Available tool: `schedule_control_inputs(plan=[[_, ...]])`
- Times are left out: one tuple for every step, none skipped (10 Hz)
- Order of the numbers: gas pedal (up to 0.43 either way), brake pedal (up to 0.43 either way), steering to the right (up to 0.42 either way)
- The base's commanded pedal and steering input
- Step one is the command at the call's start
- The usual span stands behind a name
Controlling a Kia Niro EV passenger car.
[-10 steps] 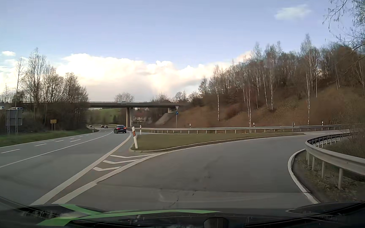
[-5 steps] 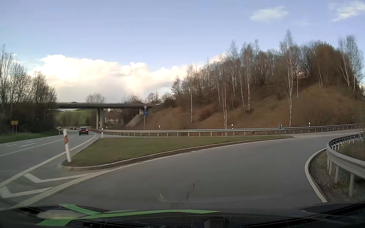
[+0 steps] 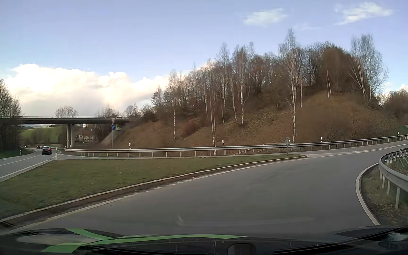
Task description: Follow the waypoints while adhering to traffic rules and regulations
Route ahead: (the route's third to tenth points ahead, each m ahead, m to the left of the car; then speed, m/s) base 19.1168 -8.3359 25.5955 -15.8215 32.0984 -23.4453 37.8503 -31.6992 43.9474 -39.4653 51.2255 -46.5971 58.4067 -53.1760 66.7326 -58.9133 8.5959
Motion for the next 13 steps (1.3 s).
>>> schedule_control_inputs(plan=[[0.0, 0.0, 0.162], [0.0, 0.0, 0.165], [0.0, 0.0, 0.166], [0.0, 0.0, 0.169], [0.0, 0.0, 0.173], [0.0, 0.0, 0.177], [0.0, 0.0, 0.181], [0.0, 0.0, 0.183], [0.008, 0.0, 0.186], [0.047, 0.0, 0.188], [0.059, 0.0, 0.19], [0.11, 0.0, 0.191], [0.118, 0.0, 0.191]])
